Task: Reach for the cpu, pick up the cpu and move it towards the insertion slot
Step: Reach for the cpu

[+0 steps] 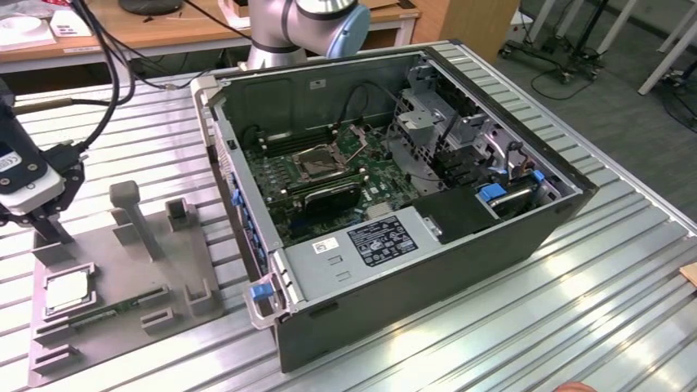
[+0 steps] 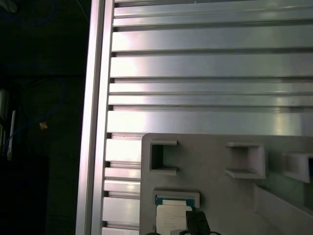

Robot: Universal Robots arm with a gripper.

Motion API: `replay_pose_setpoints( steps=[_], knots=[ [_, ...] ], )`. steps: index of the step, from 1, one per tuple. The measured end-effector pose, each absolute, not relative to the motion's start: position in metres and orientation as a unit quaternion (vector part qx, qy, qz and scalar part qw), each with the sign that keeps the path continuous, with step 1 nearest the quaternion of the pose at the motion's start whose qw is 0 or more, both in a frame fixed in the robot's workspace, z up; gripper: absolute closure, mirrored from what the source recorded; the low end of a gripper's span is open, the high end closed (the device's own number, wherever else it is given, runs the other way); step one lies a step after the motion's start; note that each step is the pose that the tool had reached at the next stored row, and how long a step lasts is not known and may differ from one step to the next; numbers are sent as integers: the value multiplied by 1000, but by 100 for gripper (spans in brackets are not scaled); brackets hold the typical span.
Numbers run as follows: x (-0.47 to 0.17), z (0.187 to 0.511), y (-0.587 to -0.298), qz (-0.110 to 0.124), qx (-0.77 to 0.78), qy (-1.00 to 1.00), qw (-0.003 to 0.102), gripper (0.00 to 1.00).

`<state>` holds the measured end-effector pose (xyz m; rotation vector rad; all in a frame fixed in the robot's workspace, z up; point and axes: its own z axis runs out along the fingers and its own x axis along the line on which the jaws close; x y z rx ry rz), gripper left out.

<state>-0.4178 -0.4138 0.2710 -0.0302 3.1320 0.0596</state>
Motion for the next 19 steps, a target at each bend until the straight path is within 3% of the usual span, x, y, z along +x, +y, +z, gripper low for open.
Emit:
replay_pose_setpoints(
  steps=[19],
  knots=[
    [-422, 263, -429, 19, -10, 1000, 4, 90]
  ],
)
